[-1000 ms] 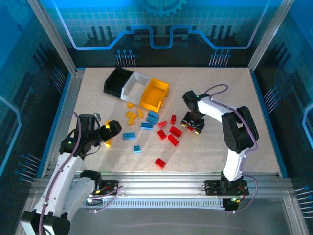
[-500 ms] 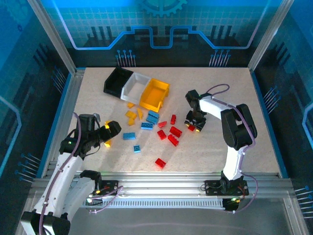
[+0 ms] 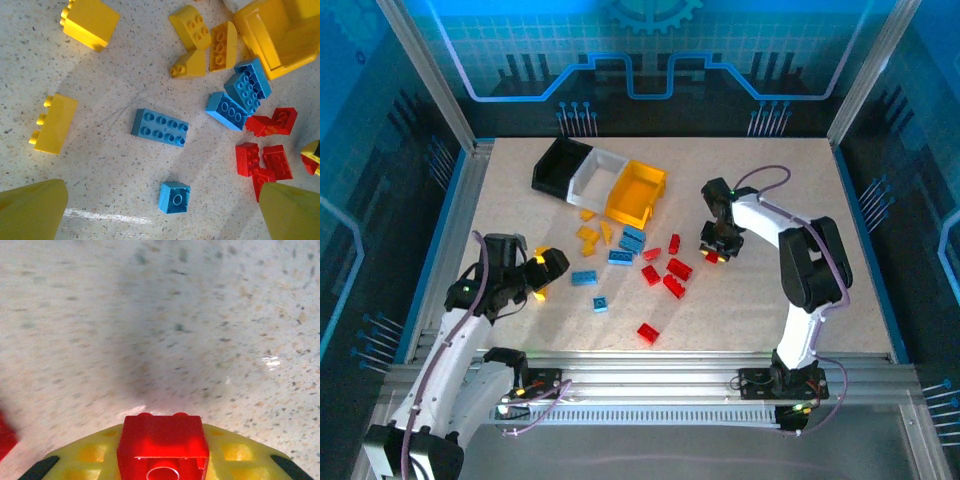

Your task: Sort the legos into containers by color

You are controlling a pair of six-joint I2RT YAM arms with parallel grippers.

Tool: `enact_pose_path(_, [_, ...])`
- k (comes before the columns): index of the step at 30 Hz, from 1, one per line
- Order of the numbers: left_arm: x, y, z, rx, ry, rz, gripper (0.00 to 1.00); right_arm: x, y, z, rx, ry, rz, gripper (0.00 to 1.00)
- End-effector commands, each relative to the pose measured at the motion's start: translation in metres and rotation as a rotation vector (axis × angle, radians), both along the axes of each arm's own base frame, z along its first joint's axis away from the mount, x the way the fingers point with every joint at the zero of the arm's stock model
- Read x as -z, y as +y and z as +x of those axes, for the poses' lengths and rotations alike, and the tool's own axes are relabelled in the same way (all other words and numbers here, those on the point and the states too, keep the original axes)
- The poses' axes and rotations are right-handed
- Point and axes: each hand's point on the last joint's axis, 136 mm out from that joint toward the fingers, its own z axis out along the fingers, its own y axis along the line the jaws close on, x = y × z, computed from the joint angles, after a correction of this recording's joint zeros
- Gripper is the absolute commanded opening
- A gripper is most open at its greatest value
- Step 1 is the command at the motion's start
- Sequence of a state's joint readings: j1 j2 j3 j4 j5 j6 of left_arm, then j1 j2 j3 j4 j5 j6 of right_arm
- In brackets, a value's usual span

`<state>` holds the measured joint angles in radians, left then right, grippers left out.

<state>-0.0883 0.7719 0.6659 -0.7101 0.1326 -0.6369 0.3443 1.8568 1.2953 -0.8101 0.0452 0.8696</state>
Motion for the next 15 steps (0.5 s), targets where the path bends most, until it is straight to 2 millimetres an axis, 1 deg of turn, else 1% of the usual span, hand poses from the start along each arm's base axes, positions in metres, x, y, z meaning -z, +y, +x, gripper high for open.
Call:
enact_pose_path(1, [0.006, -0.012, 0.001, 0.017, 0.016, -0.072, 0.99, -0.062, 0.045, 0.025, -0.136, -0.182, 0.16, 0.26])
enact_pose_path(2, [0.007, -0.014, 0.001, 0.021, 0.019, -0.084, 0.99, -0.074, 0.06, 0.032, -0.174, -0.224, 0.213, 0.26])
enact_pose_path(4, [0.012, -0.018, 0.002, 0.023, 0.033, -0.109, 0.99, -0.092, 0.089, 0.042, -0.239, -0.271, 0.304, 0.26])
enact_pose_path(7, [0.015, -0.022, 0.001, 0.021, 0.044, -0.139, 0.99, -0.109, 0.128, 0.06, -0.317, -0.296, 0.401, 0.26])
enact_pose_path(9, [0.015, -0.023, -0.001, 0.02, 0.051, -0.151, 0.99, -0.111, 0.148, 0.071, -0.353, -0.304, 0.416, 0.26])
enact_pose_path(12, [0.015, -0.023, -0.005, 0.018, 0.06, -0.151, 0.99, -0.108, 0.175, 0.091, -0.392, -0.303, 0.409, 0.25])
enact_pose_path(15, [0.015, -0.022, -0.011, 0.016, 0.069, -0.149, 0.99, -0.1, 0.193, 0.108, -0.41, -0.303, 0.382, 0.25])
